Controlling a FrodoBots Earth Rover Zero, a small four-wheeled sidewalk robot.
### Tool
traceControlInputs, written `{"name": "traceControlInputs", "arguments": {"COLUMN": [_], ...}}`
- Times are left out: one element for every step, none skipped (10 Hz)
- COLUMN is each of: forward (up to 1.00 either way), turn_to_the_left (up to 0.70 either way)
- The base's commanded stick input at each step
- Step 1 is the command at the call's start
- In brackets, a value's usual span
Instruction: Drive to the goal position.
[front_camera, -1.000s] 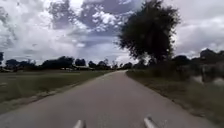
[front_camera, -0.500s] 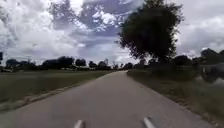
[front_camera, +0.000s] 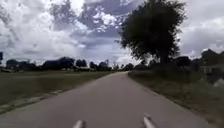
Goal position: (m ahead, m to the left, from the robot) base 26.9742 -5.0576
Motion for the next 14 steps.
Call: {"name": "traceControlInputs", "arguments": {"forward": [0.70,0.70,0.70,0.70,0.70,0.70,0.70,0.70,0.70,0.70,0.70,0.70,0.70,0.70], "turn_to_the_left": [0.00,0.00,0.00,0.00,0.00,0.00,0.00,0.00,0.00,0.00,0.00,0.00,0.00,0.00]}}
